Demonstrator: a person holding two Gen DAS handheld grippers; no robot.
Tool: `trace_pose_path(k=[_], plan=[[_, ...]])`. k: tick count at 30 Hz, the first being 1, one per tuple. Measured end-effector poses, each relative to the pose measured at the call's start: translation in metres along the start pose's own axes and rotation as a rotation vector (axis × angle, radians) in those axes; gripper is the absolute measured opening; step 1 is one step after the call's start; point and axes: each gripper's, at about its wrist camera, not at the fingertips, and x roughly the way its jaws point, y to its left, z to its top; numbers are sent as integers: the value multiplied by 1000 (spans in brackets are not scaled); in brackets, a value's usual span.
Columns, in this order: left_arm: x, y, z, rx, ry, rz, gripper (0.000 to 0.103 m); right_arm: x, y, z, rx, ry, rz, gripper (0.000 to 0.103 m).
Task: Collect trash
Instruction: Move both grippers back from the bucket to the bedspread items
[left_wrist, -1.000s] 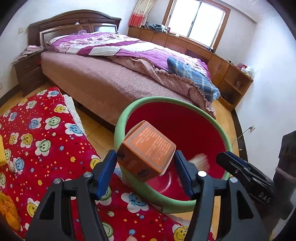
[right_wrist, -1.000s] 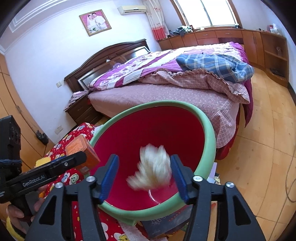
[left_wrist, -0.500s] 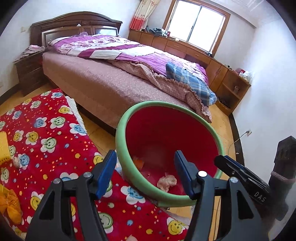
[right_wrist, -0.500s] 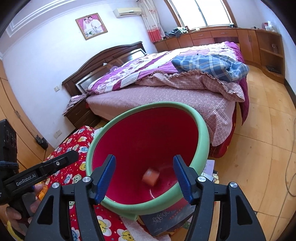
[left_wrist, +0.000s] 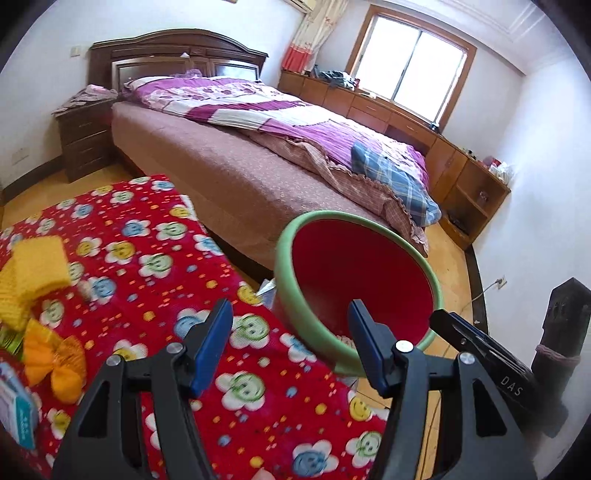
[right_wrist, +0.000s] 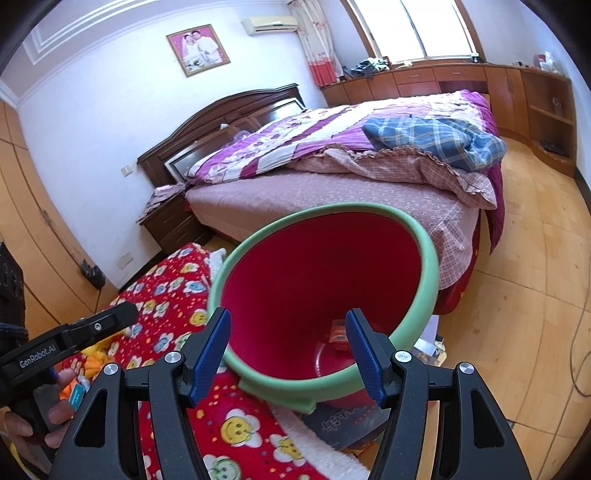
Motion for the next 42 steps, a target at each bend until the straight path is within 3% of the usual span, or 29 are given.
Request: trace_pose_path(k=[7, 17, 23, 25, 27, 42], plan=[[-30, 23, -14, -36, -13, 43, 64, -9, 22, -11, -25, 19, 20, 66], [-69, 45, -35, -5, -36, 150, 64, -15, 54, -25, -67, 44, 47, 66], [-87, 66, -45, -46, -44, 169, 64, -19, 73, -32, -100, 49, 69, 66], [-95, 74, -48, -57, -52, 182, 64, -20, 80, -34, -108, 46, 81, 67], [-102, 80, -50, -67, -60, 192, 64, -21, 88, -37, -122, 43, 94, 79], [-158, 151, -71, -148, -92, 339, 64, -31, 137, -58, -226, 33, 91, 80]])
